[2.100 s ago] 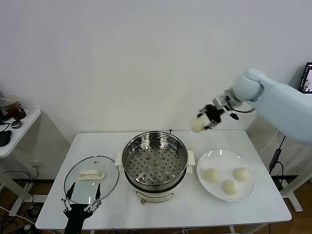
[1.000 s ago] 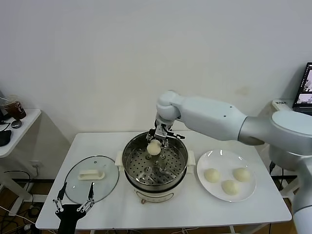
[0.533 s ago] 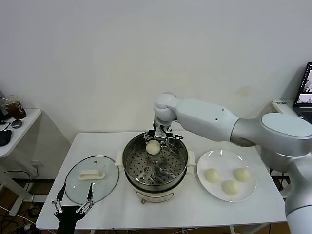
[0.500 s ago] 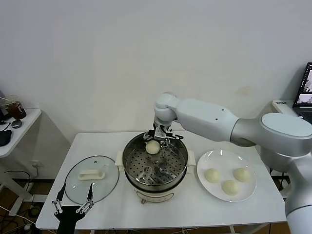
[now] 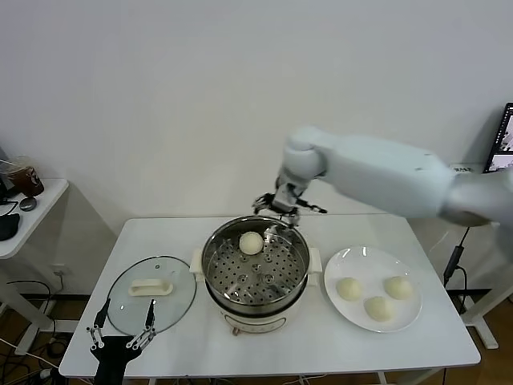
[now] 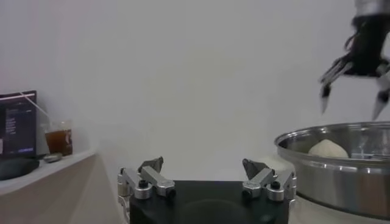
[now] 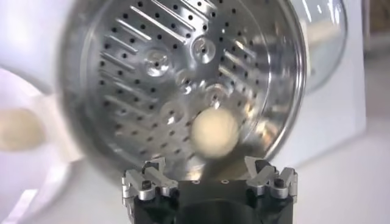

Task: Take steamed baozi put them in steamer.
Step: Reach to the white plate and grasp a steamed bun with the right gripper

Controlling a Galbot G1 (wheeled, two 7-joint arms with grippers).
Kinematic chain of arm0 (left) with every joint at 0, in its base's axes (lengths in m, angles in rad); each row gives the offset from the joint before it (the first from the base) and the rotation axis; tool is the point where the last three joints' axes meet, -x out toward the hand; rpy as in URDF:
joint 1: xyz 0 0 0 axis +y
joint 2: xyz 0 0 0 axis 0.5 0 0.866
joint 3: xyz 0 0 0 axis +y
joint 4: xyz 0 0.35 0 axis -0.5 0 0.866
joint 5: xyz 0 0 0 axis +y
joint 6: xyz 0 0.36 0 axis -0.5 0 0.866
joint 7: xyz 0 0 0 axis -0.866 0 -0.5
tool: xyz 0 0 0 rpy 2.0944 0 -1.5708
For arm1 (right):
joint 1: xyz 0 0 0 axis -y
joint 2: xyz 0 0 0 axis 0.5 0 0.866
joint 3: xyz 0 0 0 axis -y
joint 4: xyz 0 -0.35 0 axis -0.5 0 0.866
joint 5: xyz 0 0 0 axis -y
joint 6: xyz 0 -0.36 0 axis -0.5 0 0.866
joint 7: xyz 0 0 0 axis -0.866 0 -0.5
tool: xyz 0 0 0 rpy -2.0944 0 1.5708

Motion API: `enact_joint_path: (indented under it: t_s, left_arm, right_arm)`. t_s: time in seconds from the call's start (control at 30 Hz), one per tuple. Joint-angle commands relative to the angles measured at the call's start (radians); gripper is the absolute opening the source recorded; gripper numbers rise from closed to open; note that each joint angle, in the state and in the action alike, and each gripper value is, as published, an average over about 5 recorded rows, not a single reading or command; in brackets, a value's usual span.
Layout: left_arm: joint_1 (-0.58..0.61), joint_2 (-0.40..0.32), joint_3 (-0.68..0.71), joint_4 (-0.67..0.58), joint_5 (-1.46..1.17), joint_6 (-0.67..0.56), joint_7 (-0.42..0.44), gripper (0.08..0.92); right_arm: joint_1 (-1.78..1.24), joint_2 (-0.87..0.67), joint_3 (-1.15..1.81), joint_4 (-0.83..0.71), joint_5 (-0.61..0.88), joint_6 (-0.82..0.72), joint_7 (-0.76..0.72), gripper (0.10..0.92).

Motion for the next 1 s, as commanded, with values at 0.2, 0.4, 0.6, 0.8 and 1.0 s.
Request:
enact_joint_path:
  t_s: [0.2,0.4,0.6,0.8,1.0]
  left_arm:
    - [0.003,0.004,0.01,0.01,0.012,-0.01,0.002,0.823]
    - [0.013,0.008,0.007,0.014,0.017,-0.026,0.002,0.823]
    - [0.015,-0.001,0.007,0.008,0.024,-0.022,0.005,0.823]
    - [0.025,-0.009,0.002,0.009,0.03,-0.024,0.005,0.823]
    - [0.03,-0.015,-0.008,0.014,0.029,-0.026,0.005,0.823]
  right_arm:
    - [-0.039,-0.482,-0.012,0.254,0.07,-0.472,-0.016,0.823]
    - [-0.396,-0.572,0.221,0.241,0.002,-0.452,-0.011,0.823]
    - [-0.688,-0.533,0.438,0.181,-0.076,-0.401,0.016,0.823]
    - [-0.781,-0.431,0.518,0.073,-0.131,-0.374,0.047,0.823]
    - [-0.765,-0.316,0.516,-0.039,-0.19,-0.322,0.044,0.823]
